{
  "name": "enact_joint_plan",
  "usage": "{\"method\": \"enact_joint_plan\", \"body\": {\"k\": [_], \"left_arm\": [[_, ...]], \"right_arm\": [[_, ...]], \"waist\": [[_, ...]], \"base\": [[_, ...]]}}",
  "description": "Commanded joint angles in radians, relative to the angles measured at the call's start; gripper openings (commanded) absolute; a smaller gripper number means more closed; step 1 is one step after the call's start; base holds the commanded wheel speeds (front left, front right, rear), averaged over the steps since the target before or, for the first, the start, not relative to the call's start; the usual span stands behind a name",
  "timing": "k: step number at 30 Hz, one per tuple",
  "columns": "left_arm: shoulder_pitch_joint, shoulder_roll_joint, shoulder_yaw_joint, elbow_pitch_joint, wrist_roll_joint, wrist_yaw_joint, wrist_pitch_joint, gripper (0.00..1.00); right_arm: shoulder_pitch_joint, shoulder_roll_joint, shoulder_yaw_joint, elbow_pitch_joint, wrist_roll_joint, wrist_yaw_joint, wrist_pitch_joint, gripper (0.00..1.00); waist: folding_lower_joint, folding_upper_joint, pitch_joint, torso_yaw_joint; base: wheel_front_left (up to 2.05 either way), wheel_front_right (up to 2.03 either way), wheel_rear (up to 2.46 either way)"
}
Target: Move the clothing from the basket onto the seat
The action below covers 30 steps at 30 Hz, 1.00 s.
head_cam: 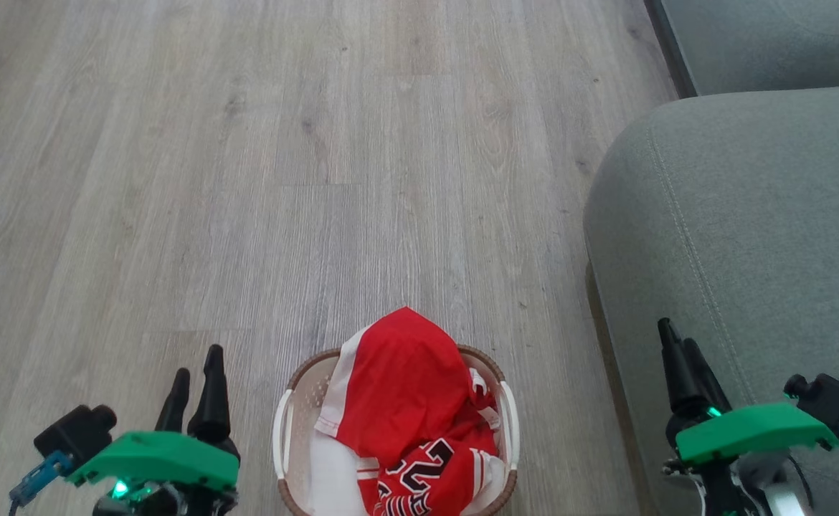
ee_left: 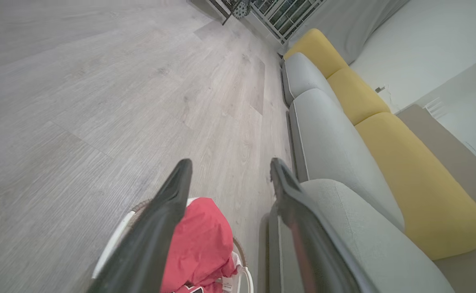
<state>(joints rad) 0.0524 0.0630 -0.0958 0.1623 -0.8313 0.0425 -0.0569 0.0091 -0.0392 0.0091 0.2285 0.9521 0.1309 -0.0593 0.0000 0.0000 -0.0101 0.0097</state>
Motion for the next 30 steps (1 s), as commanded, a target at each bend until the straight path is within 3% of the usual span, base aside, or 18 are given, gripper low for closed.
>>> {"method": "enact_joint_plan", "body": {"k": [1,14,30], "left_arm": [[-0.019,0.020,0.005,-0.048,0.039,0.011,-0.019,1.00],[-0.003,0.053,-0.047,-0.082,0.194,0.078,-0.057,1.00],[0.015,0.076,-0.095,-0.090,0.367,0.131,-0.101,1.00]], "right_arm": [[-0.031,-0.008,0.019,-0.044,-0.037,0.000,-0.015,1.00],[-0.033,-0.009,0.048,-0.060,-0.194,0.000,-0.053,1.00],[-0.039,-0.009,0.067,-0.069,-0.373,0.000,-0.097,1.00]], "waist": [[0.0000,0.0000,0.000,0.001],[0.0000,0.0000,-0.002,0.004],[0.0000,0.0000,-0.001,0.006]], "base": [[0.00,0.00,0.00],[0.00,0.00,0.00],[0.00,0.00,0.00]]}}
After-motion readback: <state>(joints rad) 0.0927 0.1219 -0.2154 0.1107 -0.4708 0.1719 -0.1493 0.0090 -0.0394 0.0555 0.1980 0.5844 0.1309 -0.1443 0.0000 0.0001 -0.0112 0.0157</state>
